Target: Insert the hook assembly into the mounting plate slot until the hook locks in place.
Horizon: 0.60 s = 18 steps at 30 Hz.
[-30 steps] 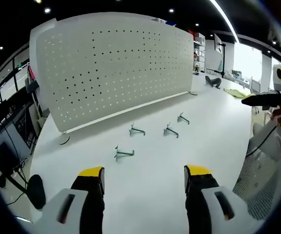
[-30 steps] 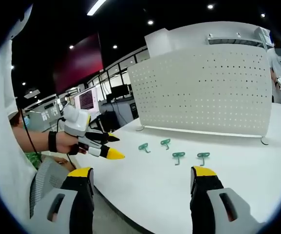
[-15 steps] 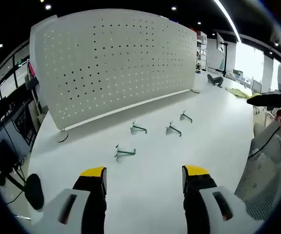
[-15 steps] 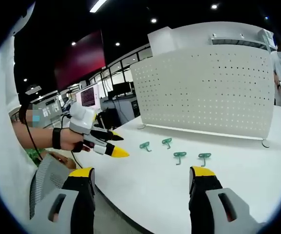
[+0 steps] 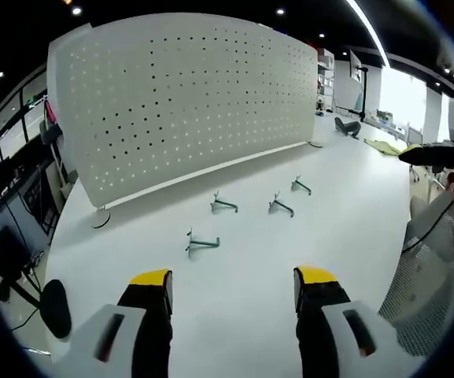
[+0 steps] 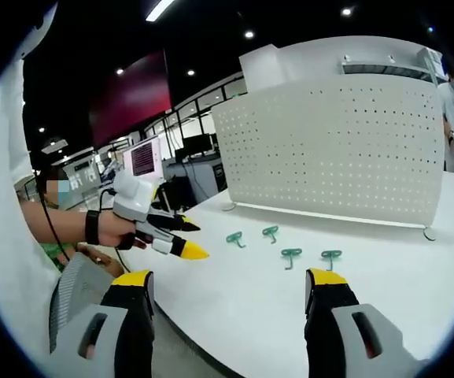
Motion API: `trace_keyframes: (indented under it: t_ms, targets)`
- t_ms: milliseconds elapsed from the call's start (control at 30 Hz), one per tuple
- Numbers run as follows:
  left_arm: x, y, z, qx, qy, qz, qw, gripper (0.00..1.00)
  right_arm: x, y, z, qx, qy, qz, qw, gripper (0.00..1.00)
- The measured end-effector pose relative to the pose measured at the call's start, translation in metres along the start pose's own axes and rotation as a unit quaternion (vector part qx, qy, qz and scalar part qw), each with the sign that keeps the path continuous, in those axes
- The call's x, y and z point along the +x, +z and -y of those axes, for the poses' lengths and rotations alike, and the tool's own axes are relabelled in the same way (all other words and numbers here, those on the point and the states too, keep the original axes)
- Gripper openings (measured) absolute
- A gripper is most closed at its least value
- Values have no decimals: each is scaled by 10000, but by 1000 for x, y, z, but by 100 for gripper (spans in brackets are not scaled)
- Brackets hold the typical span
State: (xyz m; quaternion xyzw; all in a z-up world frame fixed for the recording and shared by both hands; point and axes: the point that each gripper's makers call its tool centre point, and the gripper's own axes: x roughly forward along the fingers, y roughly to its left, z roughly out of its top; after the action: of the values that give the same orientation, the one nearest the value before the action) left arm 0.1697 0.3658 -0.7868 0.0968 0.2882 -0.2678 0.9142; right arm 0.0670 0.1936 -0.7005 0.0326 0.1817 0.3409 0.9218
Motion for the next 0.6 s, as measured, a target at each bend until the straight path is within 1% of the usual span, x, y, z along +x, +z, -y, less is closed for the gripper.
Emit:
trace_keyframes:
  t_ms: [200, 533, 600]
  targets:
    - [6, 2, -5, 109, 4, -25, 9999, 62, -1, 1, 3, 43, -64, 48, 10000, 80]
    - [18, 2, -11, 238, 5, -133, 9996, 54, 0, 1, 4, 63, -74, 50, 9999, 79]
    - [19, 2, -13, 267, 61, -130, 9995, 50, -1, 0, 5, 75, -85, 43, 9999, 79]
